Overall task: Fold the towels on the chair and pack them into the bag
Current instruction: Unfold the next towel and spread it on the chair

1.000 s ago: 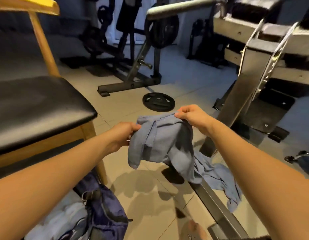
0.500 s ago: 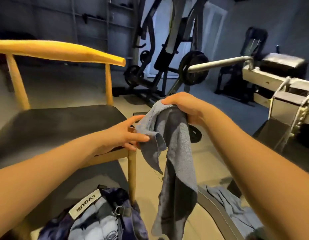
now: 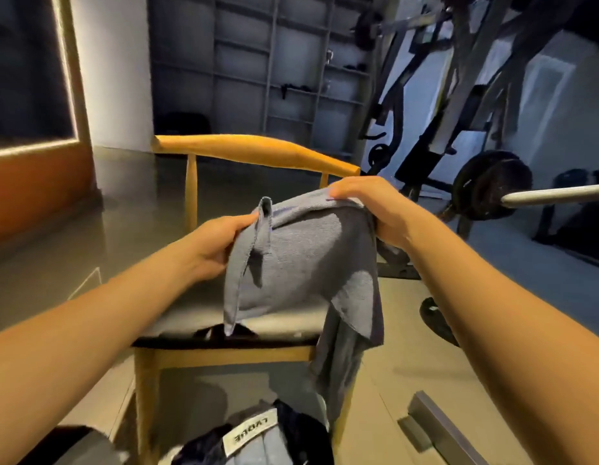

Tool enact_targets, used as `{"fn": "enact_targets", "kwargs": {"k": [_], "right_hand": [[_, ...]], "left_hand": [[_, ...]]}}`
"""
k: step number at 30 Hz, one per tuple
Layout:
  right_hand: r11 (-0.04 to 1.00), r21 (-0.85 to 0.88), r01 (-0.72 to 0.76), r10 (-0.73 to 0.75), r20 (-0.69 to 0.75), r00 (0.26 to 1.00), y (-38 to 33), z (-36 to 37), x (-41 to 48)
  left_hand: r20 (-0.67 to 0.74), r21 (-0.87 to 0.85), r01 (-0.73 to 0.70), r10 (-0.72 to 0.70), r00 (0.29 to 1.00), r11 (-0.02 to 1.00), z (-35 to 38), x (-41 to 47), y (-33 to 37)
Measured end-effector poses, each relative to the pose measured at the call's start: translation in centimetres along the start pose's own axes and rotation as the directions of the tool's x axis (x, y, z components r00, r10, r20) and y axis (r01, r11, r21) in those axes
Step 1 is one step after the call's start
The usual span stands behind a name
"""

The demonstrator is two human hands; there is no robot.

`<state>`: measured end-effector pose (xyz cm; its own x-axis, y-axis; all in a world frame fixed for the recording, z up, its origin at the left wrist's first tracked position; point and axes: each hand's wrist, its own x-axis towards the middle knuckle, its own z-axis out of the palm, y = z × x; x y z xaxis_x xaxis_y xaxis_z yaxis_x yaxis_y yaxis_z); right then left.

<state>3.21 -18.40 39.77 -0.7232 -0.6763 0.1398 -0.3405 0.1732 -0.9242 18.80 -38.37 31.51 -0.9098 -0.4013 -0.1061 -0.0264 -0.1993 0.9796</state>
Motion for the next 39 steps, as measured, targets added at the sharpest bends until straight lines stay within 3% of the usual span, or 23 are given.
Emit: {"fn": "enact_targets", "kwargs": {"k": [3,7,8,10,11,13,14,16,18,19,22,25,27,29,31,33,36,39], "right_hand": [[0.987,-0.144,0.07,-0.067,0.025,0.997,2.5,2.3,3.5],[0.946,-0.309,0.1,-0.089,0.047,0.995,7.9,5.2,7.0],[0.937,-0.335,0.104,-0.094,0.046,0.995,9.2,5.8,7.6],[0.933,-0.347,0.095,-0.09,0.031,0.995,11.5,6.5,8.8],[0.937,-0.337,0.09,-0.085,0.03,0.996,12.4,6.6,9.3],[0.95,-0.301,0.08,-0.076,0.026,0.997,13.5,6.6,9.9],[0.956,-0.283,0.074,-0.07,0.024,0.997,13.9,6.5,10.1],[0.966,-0.251,0.064,-0.056,0.04,0.998,14.5,6.1,10.2],[0.97,-0.236,0.056,-0.035,0.09,0.995,15.1,5.5,10.2],[0.971,-0.234,0.051,-0.023,0.12,0.993,15.4,5.1,10.3],[0.97,-0.242,0.031,0.009,0.163,0.987,16.1,3.9,10.3],[0.969,-0.248,0.014,0.027,0.16,0.987,16.3,3.3,10.3],[0.967,-0.253,0.009,0.034,0.163,0.986,16.1,2.9,10.1],[0.972,-0.236,-0.003,0.036,0.138,0.99,15.6,2.7,9.9],[0.967,-0.255,0.014,0.014,0.106,0.994,14.4,2.8,10.1],[0.936,-0.342,0.081,-0.048,0.104,0.993,12.2,3.2,11.2],[0.858,-0.463,0.224,-0.217,0.068,0.974,6.9,3.7,13.9],[0.702,-0.591,0.397,-0.464,0.043,0.885,0.9,4.3,15.5]], "left_hand": [[-0.103,0.231,0.111,-0.089,0.991,0.966,-2.9,3.3,-1.2],[-0.281,0.283,0.172,-0.09,0.955,0.944,-5.2,7.3,-5.0],[-0.355,0.351,0.16,-0.027,0.934,0.923,-5.7,8.1,-6.0],[-0.462,0.631,0.095,0.275,0.843,0.77,-6.5,9.2,-7.5],[-0.413,0.734,0.024,0.419,0.808,0.679,-6.4,9.2,-7.8],[-0.101,0.832,-0.247,0.573,0.814,0.497,-5.5,8.6,-7.5],[0.096,0.858,-0.359,0.572,0.815,0.367,-4.9,8.3,-7.3],[0.388,0.894,-0.446,0.428,0.816,0.04,-3.8,8.5,-7.7],[0.513,0.856,-0.46,0.28,0.811,-0.237,-3.2,9.3,-8.6],[0.543,0.826,-0.46,0.241,0.804,-0.327,-3.2,9.7,-9.0],[0.586,0.775,-0.446,0.244,0.773,-0.448,-3.4,10.4,-9.1],[0.519,0.834,-0.399,0.298,0.801,-0.38,-3.7,10.7,-8.3],[0.425,0.904,-0.358,0.415,0.804,-0.234,-3.7,10.6,-8.0],[0.182,0.935,-0.319,0.558,0.81,0.158,-3.2,10.3,-7.2],[-0.166,0.759,-0.255,0.557,0.814,0.599,-3.2,10.3,-5.9],[-0.418,0.5,-0.225,0.461,0.783,0.836,-4.0,10.4,-4.5],[-0.593,0.256,-0.305,0.398,0.7,0.917,-5.2,9.8,-2.7],[-0.661,0.199,-0.396,0.422,0.621,0.896,-6.3,9.2,-0.9]]}}
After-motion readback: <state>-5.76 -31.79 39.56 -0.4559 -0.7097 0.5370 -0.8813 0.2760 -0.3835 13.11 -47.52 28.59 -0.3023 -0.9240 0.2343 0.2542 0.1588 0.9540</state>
